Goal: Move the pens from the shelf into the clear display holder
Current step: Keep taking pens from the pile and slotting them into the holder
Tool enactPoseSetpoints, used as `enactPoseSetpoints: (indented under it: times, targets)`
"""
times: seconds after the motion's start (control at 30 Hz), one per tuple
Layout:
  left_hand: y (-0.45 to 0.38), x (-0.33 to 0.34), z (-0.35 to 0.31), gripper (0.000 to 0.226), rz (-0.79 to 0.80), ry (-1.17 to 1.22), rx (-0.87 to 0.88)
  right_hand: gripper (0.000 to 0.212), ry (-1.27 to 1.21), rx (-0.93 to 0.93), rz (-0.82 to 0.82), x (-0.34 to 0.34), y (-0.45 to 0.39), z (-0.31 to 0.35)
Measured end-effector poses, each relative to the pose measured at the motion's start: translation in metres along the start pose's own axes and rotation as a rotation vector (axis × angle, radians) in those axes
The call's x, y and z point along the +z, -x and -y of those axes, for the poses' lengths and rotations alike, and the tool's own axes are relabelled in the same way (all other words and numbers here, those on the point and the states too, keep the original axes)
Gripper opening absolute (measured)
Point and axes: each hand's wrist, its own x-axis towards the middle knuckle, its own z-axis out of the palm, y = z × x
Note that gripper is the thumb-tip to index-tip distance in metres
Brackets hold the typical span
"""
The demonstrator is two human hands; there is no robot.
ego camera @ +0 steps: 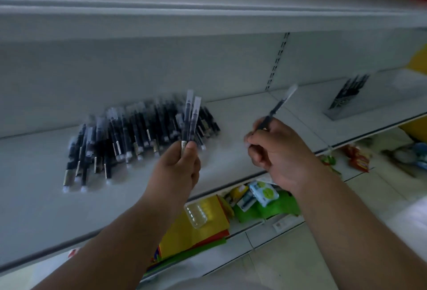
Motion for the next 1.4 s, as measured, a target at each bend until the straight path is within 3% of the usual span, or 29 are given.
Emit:
enactPoseSetpoints:
  times: [0.2,0.33,0.43,0.5,0.6,0.7,0.93,1.13,1.27,1.4]
  targets:
    - [-0.003,0.089,0.022,0.037,0.088,-0.091,0.048,0.019,0.046,-0.122,-0.202,-0.092,0.021,-0.009]
    - [-0.001,0.172,0.04,0.039,0.133,-0.079,0.087,0.007,0.218,-0.172,-0.319,-0.18,0.044,-0.01]
    - [0.003,0.239,0.055,0.039,0.17,-0.088,0.103,0.013,0.248,-0.172,-0.4,-0.252,0.06,-0.009]
    - [0.006,0.28,0.066,0.044,0.206,-0.105,0.119,0.004,0.26,-0.191,-0.42,-0.295,0.066,-0.007]
    - [0.01,0.332,0.072,0.044,0.211,-0.12,0.129,0.035,0.204,-0.189,-0.396,-0.341,0.066,-0.003]
    - [0.005,0.364,0.076,0.041,0.166,-0.083,0.081,0.04,0.271,-0.154,-0.315,-0.367,0.055,-0.003]
    - [-0.052,0.403,0.075,0.046,0.13,-0.162,0.118,0.006,0.384,-0.205,-0.405,-0.402,-0.011,-0.008]
    - [-0.093,0.441,0.078,0.049,0.121,-0.136,0.145,0.017,0.365,-0.186,-0.473,-0.443,-0.06,0.002]
    - [-0.108,0.458,0.08,0.05,0.088,-0.156,0.166,0.018,0.532,-0.313,-0.444,-0.462,-0.1,0.014]
    - [-0.122,0.48,0.082,0.043,-0.044,-0.051,0.173,0.01,0.498,-0.443,-0.315,-0.477,-0.15,0.026]
